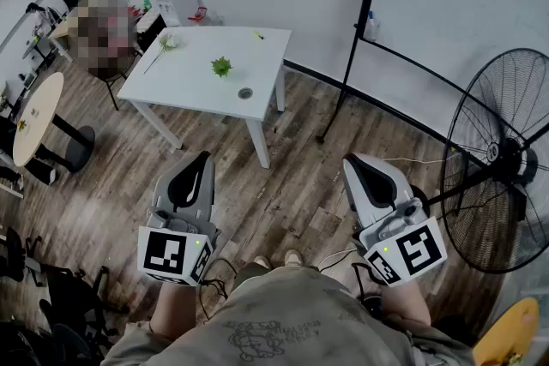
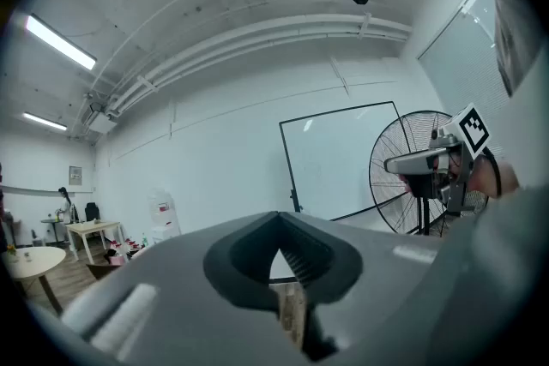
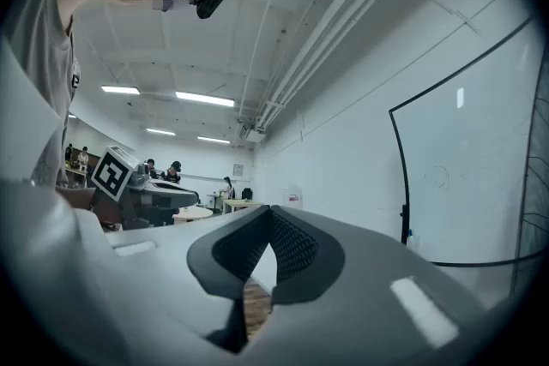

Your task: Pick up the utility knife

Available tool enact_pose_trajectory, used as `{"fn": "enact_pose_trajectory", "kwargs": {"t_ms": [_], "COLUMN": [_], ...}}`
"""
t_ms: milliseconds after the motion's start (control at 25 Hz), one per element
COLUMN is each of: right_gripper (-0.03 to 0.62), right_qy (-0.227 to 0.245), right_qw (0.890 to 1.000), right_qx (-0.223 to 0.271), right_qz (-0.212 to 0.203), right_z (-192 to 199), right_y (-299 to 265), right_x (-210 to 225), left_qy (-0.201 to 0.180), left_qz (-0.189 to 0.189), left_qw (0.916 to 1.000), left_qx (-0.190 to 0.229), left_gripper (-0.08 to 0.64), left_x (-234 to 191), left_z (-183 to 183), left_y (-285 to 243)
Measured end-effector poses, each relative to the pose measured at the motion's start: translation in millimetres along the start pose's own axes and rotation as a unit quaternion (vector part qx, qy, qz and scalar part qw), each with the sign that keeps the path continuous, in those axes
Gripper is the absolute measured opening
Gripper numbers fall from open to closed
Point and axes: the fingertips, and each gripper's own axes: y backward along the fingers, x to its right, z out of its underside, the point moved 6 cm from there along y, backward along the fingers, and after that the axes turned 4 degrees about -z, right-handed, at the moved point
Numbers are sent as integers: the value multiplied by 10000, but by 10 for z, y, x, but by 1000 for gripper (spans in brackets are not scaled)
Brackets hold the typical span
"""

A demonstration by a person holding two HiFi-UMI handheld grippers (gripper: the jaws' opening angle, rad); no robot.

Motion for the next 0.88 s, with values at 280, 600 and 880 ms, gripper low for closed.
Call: {"fn": "enact_pose_trajectory", "kwargs": {"t_ms": [280,600,880], "right_gripper": [28,29,184], "right_qy": [-29,-57,-68], "right_qw": [10000,9997,9999], "right_qx": [-52,134,-108], "right_qz": [-4,-185,1], "right_z": [51,46,139], "right_y": [17,89,127], "right_x": [23,4,121], "left_qy": [54,46,169], "left_qz": [-24,-1,-8], "left_qw": [10000,10000,9999], "left_qx": [14,-9,-37], "left_gripper": [0,0,0], "left_x": [51,109,165], "left_z": [12,-5,21], "left_y": [9,1,-81]}}
